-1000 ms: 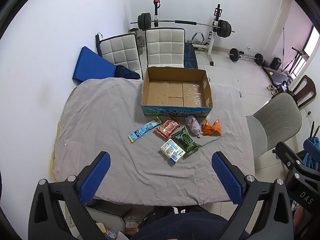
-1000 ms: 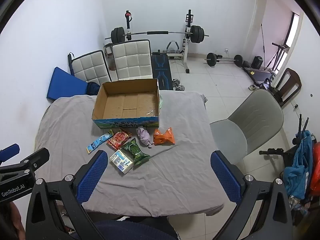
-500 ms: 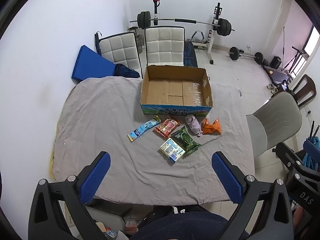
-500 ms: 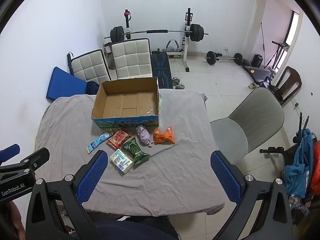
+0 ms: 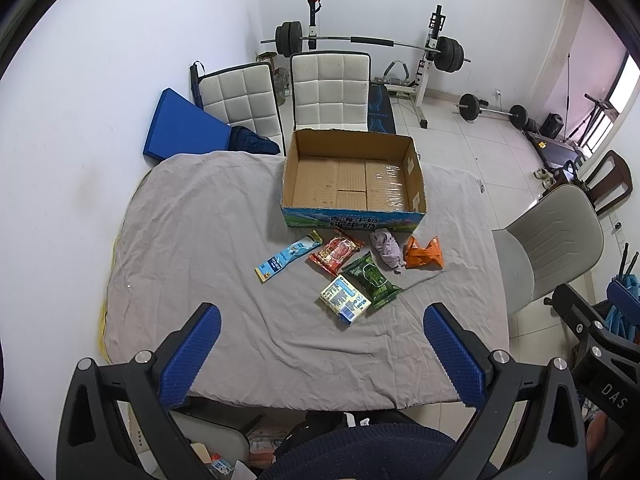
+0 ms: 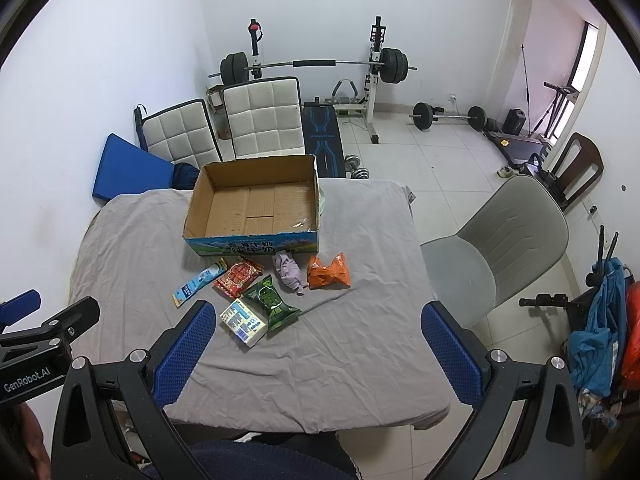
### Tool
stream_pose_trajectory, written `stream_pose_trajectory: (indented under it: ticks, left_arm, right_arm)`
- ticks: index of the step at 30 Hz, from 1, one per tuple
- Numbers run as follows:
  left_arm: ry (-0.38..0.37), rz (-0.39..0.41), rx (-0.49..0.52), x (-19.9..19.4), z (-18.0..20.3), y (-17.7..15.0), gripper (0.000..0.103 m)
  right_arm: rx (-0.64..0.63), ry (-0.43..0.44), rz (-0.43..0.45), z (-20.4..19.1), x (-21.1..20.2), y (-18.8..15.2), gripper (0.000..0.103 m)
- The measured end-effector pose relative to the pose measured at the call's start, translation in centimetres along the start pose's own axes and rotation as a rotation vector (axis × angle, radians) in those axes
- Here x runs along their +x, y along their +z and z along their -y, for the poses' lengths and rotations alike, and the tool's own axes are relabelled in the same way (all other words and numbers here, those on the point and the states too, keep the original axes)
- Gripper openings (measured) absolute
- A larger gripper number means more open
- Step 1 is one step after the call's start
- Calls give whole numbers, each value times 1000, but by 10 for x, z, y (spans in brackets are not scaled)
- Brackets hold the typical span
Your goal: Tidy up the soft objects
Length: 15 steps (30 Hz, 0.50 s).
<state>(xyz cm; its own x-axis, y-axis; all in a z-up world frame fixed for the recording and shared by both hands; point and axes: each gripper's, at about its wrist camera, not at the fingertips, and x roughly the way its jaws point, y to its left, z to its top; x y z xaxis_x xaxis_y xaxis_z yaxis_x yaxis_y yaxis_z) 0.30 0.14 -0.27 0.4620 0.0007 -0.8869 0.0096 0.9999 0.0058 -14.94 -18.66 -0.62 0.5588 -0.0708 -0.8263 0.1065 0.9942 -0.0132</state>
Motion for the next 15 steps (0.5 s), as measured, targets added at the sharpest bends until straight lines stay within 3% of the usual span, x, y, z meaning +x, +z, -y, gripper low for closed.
stream_pose_trajectory:
  ticks: [15]
  left_arm:
    - [-4,2,-3,-2,0,-2,103]
  right_arm:
    - [4,-1,2,-1,0,-1,103]
